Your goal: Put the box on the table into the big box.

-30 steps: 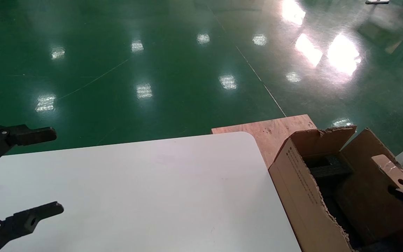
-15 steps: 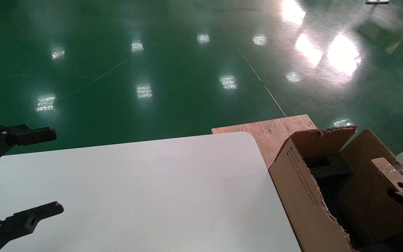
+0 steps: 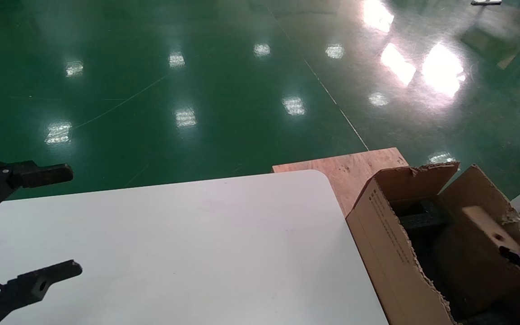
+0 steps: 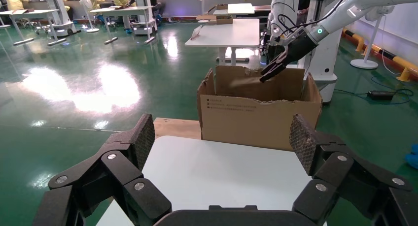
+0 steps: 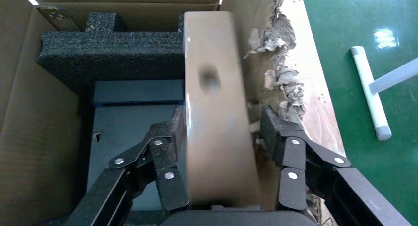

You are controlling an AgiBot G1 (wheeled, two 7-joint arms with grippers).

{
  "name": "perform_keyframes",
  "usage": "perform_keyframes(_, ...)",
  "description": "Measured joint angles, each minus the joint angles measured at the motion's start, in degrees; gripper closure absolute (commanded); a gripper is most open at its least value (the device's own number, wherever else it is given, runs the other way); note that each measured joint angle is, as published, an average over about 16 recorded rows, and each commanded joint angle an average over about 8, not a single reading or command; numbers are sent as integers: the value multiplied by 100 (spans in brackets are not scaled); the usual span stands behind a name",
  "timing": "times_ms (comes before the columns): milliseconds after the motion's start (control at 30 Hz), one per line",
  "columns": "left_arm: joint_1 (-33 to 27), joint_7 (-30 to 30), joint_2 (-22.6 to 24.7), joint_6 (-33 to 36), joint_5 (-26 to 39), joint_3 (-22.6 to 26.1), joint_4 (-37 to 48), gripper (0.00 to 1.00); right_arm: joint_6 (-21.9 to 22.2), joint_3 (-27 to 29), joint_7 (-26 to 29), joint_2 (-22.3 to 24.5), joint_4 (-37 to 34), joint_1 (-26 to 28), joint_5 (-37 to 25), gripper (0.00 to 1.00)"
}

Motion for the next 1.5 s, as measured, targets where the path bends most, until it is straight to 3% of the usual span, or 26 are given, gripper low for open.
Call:
perform_keyframes(467,0,0,0,0,0,0,0,0,-47,69,-46,-61,151,12,34,0)
perform_keyframes(867,0,0,0,0,0,0,0,0,-64,390,-199,-493,1316,-18,199,0)
perform_keyframes(1233,0,1,0,0,0,1,1,0,541,586,-50,-932,2565,-133,57,0)
perform_keyframes(1500,0,1,0,-1,-1,1,1,0,925,613,17,-1137,2917,-201,-123,0)
